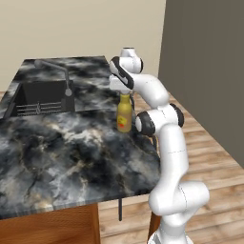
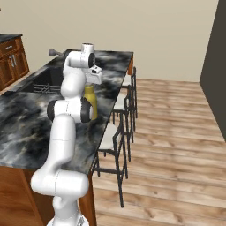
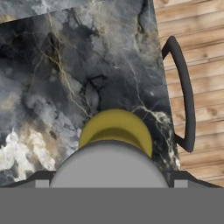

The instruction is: Move the drinks to the dining counter.

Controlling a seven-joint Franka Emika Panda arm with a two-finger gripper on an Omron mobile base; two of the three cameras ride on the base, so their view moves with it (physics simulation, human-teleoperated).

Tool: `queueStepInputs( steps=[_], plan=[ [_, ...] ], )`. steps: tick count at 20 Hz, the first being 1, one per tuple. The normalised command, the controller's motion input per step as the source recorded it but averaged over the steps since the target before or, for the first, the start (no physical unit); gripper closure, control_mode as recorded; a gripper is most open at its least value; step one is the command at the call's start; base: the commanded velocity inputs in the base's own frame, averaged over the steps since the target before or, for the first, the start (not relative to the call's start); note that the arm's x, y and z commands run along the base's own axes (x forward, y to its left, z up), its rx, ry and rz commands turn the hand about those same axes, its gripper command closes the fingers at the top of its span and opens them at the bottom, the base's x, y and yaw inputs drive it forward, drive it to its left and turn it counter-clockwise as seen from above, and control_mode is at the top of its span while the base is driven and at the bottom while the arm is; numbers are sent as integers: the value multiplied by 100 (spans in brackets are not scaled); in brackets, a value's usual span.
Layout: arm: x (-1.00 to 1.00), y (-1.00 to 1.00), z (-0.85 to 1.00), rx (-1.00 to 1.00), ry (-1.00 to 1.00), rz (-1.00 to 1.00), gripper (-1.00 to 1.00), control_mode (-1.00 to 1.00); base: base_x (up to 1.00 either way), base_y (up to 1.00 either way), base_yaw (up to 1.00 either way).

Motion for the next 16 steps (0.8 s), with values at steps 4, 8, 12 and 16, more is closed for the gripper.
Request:
queueStepInputs(
  steps=[4,8,12,16],
  plan=[
    [0,0,0,0,0,0,100,-100,0,0,0],
    [0,0,0,0,0,0,-100,-100,0,0,0],
    [0,0,0,0,0,0,-100,-100,0,0,0],
    [0,0,0,0,0,0,-100,-100,0,0,0]
  ],
)
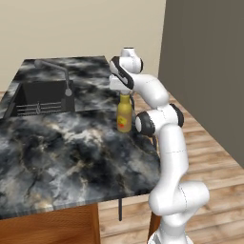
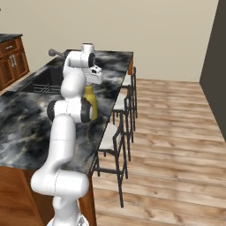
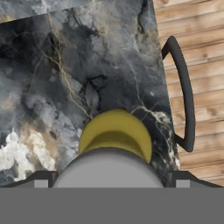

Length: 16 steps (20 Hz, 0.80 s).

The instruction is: Move the drinks to the dining counter.

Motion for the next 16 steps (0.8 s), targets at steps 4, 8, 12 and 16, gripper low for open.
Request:
queueStepInputs(
  steps=[4,8,12,16],
  plan=[
    [0,0,19,0,0,0,-100,-100,0,0,0],
    [-1,0,36,0,0,0,-100,-100,0,0,0],
    [-23,0,53,0,-6,0,-100,-100,0,0,0],
    [-60,-2,61,0,-13,0,-100,-100,0,0,0]
  ],
)
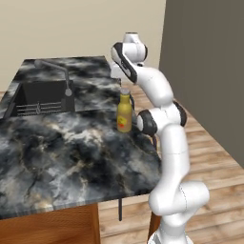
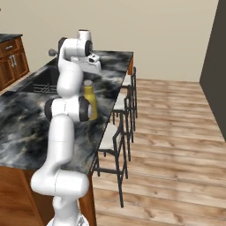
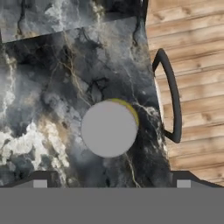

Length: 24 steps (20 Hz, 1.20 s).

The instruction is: Move the drinks to the dining counter.

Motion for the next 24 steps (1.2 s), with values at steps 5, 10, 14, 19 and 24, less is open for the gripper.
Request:
queueStepInputs(
  steps=[5,10,14,19,24],
  plan=[
    [-95,-16,56,0,-15,1,-100,-100,0,0,0],
    [-100,-41,24,0,-17,7,-100,-100,0,0,0],
    [-100,-38,5,0,-13,7,-100,-100,0,0,0],
    [-100,-20,0,0,-9,3,-100,-100,0,0,0],
    [-100,-3,-2,0,-10,4,-100,-100,0,0,0]
  ],
)
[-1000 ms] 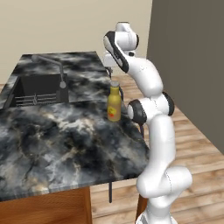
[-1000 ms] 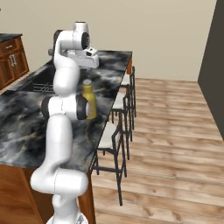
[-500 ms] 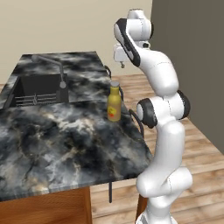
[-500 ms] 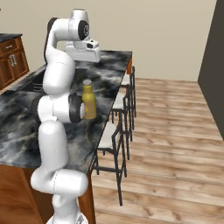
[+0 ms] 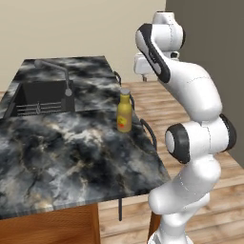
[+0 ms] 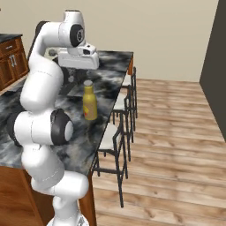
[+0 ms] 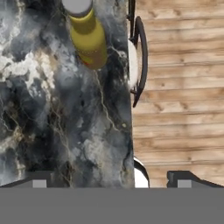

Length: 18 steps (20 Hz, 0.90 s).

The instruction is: Move the drinks to the dining counter.

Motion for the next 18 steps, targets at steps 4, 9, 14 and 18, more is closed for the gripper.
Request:
queueStepInputs(
  steps=[4,9,14,18],
  plan=[
    [-99,-3,0,0,-8,5,-100,-100,0,0,0],
    [-71,0,-8,0,-7,5,-100,-100,0,0,0],
    [-49,0,-7,0,-6,5,-100,-100,0,0,0],
    [-56,0,-1,0,0,1,-100,-100,0,0,0]
  ],
)
